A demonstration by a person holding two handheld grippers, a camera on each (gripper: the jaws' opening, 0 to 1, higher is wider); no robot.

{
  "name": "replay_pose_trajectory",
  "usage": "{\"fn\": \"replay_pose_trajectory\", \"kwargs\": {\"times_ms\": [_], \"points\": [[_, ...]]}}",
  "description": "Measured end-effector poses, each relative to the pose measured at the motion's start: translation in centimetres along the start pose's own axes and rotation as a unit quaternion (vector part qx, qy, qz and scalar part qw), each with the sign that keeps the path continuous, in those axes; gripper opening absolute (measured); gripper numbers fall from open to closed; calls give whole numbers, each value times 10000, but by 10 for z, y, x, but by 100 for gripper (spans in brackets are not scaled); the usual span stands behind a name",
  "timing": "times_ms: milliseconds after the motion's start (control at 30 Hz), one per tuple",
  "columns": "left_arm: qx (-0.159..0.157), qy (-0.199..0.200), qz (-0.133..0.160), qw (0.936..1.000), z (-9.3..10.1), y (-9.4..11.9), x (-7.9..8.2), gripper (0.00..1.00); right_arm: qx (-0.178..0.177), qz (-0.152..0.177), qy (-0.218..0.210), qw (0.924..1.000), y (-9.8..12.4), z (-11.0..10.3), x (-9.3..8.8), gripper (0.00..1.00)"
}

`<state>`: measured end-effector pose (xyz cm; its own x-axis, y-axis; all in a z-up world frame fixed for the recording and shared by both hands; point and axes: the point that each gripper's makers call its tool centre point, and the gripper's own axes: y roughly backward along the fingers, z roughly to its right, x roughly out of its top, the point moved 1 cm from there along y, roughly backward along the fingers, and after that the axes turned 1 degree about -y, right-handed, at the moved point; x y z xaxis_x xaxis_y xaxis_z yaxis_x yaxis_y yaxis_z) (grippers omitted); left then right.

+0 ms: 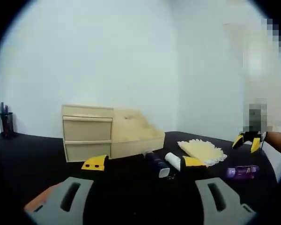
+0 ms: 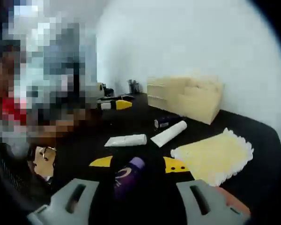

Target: Open the drawer, pick up the cosmetic bottles from the table one by one, place them into the drawer, release the gripper, close the drawer, and move the gripper away

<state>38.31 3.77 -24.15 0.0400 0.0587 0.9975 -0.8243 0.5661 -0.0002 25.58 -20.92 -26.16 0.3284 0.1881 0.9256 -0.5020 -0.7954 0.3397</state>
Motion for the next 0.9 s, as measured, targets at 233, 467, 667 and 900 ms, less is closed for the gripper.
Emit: {"fn": "replay_pose_trajectory", "kwargs": {"times_ms": [233, 467, 667, 900], "points": [[-8, 8, -1, 10000, 1, -1, -1, 54, -452, 596, -605, 9954, 17, -24, -12, 32], [-45, 23, 22, 10000, 6, 0, -1, 54, -657, 676, -1162, 9887, 12, -24, -32, 30], [-35, 46, 28, 10000, 6, 1, -1, 54, -792, 444, -1238, 9881, 3, -25, -48, 29], [-45, 43, 39, 10000, 8, 2, -1, 54, -696, 397, -1210, 9894, -5, -35, -46, 28]]}}
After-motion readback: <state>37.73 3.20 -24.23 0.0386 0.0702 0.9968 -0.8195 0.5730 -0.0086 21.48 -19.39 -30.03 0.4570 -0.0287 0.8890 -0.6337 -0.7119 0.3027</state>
